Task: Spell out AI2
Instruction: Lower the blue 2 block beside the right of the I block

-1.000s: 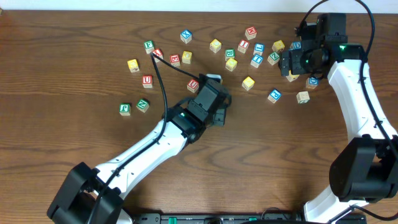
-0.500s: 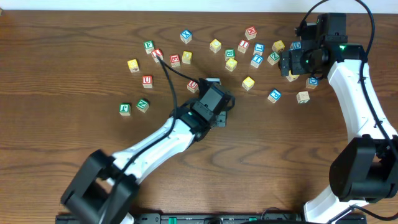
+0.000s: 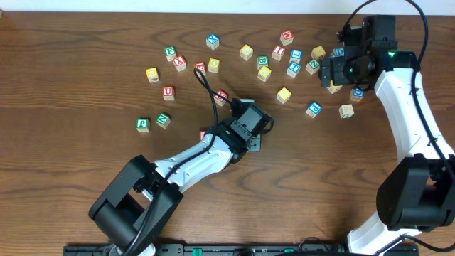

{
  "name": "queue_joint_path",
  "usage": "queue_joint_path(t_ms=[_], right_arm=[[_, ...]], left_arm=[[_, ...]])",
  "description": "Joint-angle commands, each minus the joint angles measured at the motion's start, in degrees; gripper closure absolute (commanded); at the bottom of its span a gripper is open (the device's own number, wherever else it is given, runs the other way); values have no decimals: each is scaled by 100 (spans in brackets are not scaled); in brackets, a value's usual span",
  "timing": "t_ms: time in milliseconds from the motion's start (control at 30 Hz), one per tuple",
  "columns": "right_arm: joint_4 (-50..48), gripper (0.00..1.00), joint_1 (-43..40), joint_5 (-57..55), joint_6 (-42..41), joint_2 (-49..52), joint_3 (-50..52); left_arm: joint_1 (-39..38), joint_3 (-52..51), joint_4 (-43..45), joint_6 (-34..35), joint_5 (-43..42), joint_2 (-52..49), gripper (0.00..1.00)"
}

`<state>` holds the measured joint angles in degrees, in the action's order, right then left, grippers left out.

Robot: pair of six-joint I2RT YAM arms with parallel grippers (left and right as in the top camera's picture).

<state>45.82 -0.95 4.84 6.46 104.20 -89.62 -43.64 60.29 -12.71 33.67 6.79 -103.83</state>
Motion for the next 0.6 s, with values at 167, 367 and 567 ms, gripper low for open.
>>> queue_joint_path(t_ms=[167,367,567], right_arm=[[24,1,-17,-39,-66,-87,-122],[26,1,-17,-39,-66,-87,-122],[24,1,-17,-39,-66,-87,-122]], left_arm=[[-22,-46,-50,483,448,-2,93],[-59,-46,-46,645,564,-28,92],[-348,-46,-24,715,964,-192,93]])
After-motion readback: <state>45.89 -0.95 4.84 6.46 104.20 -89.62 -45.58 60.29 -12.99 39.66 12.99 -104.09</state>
